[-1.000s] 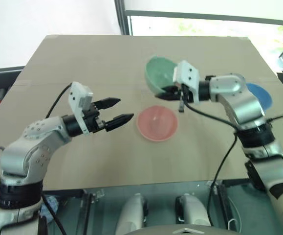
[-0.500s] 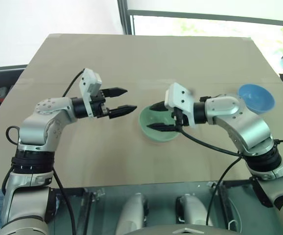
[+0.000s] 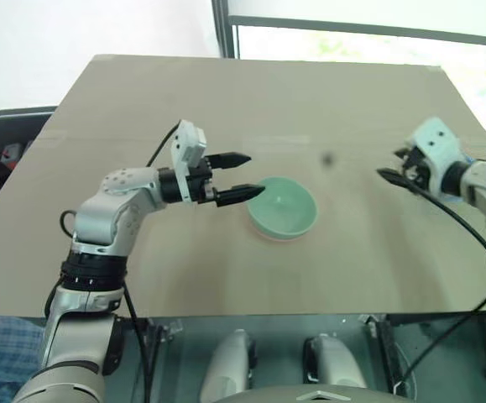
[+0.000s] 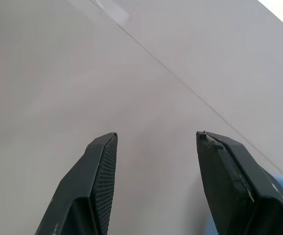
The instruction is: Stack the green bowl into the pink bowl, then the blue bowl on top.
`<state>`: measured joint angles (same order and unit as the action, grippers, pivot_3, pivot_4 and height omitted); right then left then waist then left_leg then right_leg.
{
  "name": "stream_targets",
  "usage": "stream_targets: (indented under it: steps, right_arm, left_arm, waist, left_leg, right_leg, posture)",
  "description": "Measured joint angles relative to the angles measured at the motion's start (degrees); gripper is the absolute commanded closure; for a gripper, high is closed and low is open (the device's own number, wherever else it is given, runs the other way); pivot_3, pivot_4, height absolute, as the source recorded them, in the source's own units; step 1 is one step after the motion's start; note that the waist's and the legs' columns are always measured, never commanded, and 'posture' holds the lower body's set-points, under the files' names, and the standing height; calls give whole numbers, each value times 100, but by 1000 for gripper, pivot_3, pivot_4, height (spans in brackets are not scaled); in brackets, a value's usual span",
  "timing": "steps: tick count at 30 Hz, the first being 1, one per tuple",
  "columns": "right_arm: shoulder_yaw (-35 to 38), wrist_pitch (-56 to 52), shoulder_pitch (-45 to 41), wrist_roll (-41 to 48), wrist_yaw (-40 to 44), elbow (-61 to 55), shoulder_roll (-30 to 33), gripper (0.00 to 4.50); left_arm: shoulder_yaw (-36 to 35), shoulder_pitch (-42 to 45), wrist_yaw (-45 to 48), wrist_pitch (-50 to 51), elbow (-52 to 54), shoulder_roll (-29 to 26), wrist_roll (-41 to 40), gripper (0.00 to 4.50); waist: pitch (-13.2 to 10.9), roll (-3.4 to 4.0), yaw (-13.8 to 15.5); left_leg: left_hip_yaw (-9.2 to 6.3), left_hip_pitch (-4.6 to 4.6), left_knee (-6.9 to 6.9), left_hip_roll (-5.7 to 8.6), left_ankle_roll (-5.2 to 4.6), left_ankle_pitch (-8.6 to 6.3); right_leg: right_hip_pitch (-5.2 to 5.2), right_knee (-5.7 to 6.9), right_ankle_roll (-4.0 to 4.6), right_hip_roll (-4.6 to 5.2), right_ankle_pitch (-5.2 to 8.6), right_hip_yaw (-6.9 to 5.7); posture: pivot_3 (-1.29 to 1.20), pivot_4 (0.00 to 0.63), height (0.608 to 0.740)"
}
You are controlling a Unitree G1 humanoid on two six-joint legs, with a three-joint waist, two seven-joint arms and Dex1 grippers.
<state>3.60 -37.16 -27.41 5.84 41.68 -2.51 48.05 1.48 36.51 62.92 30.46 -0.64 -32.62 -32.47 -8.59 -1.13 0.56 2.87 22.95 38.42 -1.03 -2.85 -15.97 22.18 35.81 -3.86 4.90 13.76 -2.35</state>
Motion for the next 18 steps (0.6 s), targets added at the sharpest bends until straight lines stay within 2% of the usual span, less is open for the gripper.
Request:
stream_targets:
  steps: [7,15,18]
  right_arm:
    - [179,681,252,-151,-246,951,7,1830]
    - [-97,1359,29,-374,-316,2105,-227,1830]
    - [-192,1708,-160,-512,-313,2683,-231,2659]
  left_arm:
    - [213,269,127,-115,-248,328,185,0]
    - [318,414,306,-151,-303,414,212,0]
    - [318,422,321,-175,-327,413,242,0]
  waist:
    - [0,0,-41]
    - [0,1,-55]
    - [0,1,-51]
  left_leg:
    - [6,-10,12,-1,0,1]
    - [4,-7,10,-8,0,1]
    - [3,-8,10,-8,0,1]
  right_leg:
    - [-3,-3,-1,0,0,11]
    - [-3,-1,-1,0,0,11]
    - [-4,-5,-1,1,0,9]
  posture:
    - [0,150,740]
    - [0,150,740]
    - [0,150,740]
